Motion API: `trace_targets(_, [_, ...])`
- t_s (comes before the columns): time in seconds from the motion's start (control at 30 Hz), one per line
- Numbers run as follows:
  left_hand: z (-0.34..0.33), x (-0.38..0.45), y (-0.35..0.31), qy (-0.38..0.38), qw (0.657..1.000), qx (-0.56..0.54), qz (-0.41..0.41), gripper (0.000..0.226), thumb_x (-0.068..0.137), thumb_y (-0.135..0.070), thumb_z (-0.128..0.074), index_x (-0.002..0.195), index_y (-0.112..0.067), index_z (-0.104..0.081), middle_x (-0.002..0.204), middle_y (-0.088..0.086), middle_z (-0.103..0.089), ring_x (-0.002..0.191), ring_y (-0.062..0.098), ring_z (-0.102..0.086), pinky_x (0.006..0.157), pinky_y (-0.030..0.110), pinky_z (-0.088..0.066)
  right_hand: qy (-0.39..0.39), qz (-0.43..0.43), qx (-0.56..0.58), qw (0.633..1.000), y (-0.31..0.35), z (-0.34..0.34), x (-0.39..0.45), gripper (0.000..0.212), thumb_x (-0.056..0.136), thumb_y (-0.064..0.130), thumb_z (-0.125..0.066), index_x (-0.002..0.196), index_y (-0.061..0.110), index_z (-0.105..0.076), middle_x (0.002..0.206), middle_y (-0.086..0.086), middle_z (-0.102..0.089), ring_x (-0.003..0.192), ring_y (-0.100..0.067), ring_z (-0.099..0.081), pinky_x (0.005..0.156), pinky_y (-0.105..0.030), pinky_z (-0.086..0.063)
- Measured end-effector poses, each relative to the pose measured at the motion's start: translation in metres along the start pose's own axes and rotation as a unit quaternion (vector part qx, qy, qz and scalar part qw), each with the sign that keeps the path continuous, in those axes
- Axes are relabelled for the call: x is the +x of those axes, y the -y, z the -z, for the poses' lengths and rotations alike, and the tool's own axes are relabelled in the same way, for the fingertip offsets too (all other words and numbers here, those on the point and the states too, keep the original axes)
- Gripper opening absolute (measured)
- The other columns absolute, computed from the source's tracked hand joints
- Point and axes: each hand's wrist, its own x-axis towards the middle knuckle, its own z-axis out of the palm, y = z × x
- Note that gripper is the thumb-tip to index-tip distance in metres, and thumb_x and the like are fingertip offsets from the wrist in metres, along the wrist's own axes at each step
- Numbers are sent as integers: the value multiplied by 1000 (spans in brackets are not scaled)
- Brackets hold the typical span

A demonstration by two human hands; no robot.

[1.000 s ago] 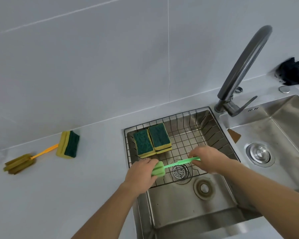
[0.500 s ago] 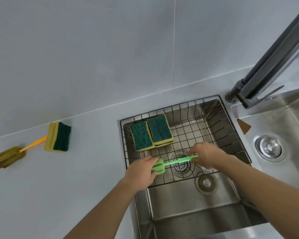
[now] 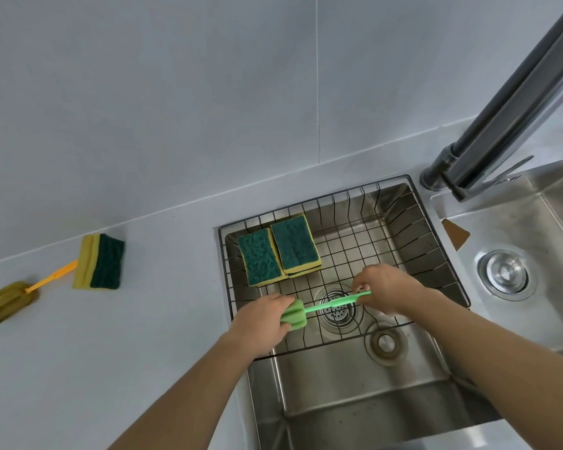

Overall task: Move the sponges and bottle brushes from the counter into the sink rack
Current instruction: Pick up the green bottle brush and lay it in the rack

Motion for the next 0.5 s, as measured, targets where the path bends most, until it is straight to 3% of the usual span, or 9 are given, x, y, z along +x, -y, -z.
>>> trace_targets(0.33, [10,-10,-3,-10,1000,7,-7,48,90,-33,-54,136,-24,-45,127,-4,-56,110,18,-56,90,37,-49,5,-41,6,999,-1,6,-8,23,89,31,-57,109,27,-69,108,1,-69,89,-18,-63,78,-32,-55])
trace_targets(0.5, [19,-26,-2,-34,999,11,4,44,90,-37,-54,132,-26,-49,124,-5,-57,108,17,-56,89,36,-49,-1,-65,-4,998,6,12,-21,34,90,32,-54,123,25,-63,117,-3,-67,98,-22,-63,82,-34,-55])
